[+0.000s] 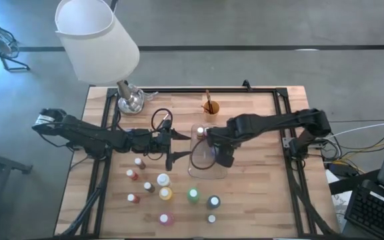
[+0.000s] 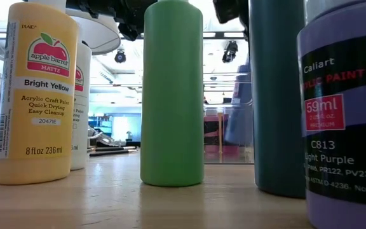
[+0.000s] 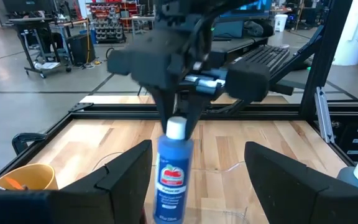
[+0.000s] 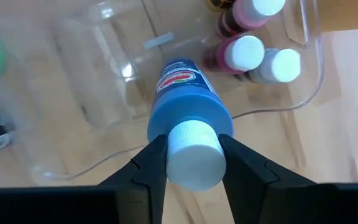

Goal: Pick & Place Paint Supplies
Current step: Put the large blue paint bottle into the transparent bin

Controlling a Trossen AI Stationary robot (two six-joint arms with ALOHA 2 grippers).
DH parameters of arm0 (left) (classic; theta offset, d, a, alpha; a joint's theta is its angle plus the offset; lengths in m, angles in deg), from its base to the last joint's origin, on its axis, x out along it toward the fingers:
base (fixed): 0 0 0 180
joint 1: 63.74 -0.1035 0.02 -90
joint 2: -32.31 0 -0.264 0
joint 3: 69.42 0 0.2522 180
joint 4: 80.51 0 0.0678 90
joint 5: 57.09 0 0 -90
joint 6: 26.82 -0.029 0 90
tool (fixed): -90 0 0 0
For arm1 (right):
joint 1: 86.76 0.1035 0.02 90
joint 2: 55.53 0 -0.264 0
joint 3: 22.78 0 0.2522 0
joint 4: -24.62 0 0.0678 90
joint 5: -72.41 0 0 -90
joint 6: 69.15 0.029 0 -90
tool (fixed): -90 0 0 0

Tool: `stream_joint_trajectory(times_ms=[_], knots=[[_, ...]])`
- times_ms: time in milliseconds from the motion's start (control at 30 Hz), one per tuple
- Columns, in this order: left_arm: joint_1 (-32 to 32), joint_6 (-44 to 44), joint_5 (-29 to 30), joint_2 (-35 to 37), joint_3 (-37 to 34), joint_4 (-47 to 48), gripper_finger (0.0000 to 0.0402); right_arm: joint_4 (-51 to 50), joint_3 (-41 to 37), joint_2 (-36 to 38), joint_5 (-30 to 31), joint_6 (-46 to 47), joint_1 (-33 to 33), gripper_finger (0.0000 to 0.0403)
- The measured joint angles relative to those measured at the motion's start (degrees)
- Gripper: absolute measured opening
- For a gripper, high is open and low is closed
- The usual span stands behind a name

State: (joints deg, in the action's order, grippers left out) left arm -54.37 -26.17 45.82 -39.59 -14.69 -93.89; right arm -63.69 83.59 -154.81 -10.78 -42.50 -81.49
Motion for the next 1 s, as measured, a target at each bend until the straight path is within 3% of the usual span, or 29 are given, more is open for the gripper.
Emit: stream_joint_trajectory(times_ms=[767, 1000], knots=[[0.0, -0.2, 0.0, 0.7, 0.0, 0.2, 0.0262, -0.4, 0.1, -3.0, -2.5, -3.3, -4.8, 0.0130], [0.0, -0.2, 0.0, 0.8, 0.0, 0.2, 0.0262, -0.3, 0.0, -3.0, -1.7, -4.1, -6.1, 0.0116]])
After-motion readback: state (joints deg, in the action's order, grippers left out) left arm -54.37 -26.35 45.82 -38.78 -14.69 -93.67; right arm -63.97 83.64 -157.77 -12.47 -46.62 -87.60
